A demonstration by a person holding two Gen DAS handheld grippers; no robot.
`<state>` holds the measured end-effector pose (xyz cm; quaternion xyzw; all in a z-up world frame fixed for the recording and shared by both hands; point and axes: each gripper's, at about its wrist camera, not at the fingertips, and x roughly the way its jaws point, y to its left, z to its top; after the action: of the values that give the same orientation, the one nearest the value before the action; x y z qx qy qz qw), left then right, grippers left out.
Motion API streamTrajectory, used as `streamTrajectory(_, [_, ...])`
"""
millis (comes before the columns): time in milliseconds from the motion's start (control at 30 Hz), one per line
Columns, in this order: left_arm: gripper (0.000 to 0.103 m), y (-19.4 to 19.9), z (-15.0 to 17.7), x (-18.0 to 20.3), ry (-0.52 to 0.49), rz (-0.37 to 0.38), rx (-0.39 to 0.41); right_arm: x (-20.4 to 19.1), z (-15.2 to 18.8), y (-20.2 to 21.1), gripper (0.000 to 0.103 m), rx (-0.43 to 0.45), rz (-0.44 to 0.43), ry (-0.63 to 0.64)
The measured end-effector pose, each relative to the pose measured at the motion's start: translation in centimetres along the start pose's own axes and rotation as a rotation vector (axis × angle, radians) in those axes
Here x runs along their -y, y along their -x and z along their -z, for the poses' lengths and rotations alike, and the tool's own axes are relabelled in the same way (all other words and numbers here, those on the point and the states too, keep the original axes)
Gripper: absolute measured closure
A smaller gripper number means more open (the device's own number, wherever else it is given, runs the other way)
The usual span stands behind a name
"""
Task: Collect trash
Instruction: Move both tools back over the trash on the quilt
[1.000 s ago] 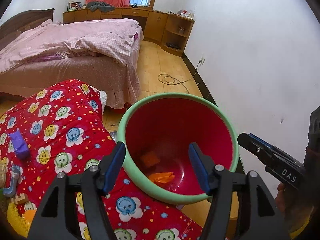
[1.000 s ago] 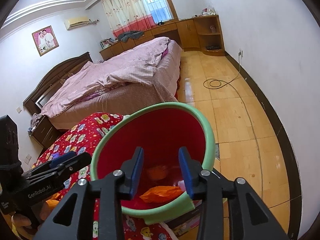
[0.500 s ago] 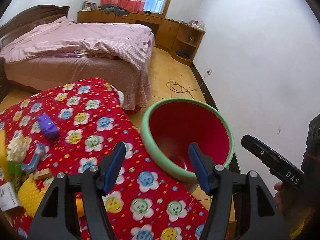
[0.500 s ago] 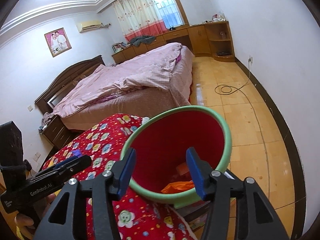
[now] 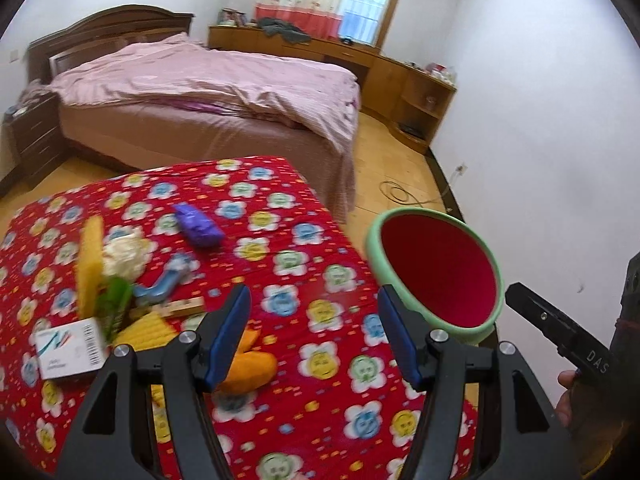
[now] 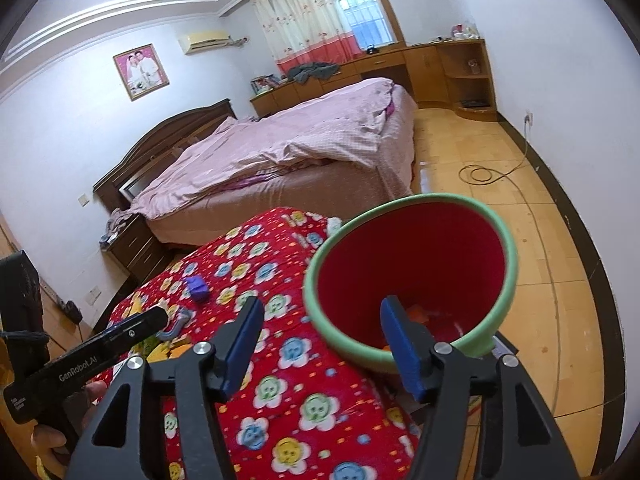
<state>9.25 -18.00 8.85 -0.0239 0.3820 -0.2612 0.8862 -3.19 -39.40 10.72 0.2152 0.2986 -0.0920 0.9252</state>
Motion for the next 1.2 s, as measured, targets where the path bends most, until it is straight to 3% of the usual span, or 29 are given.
streamTrajectory(267, [0.033, 2.1, 1.4, -4.2, 0.066, -0.085, 0.009, -3.0, 1.4, -0.8, 0.03, -0.033, -0.04, 0.011])
streamTrajectory(733, [0.033, 3.6, 3.3, -13.3, 0.159, -0.261, -0.005, -6.7, 3.9, -2.7, 0.029, -0.103, -0.083, 0.036])
streamTrajectory(1200, [0.033, -0.2, 3.1, -22.7, 0.224, -0.404, -0.078, -8.7, 7.0, -5.5, 0.029, -0.184, -0.075, 0.023])
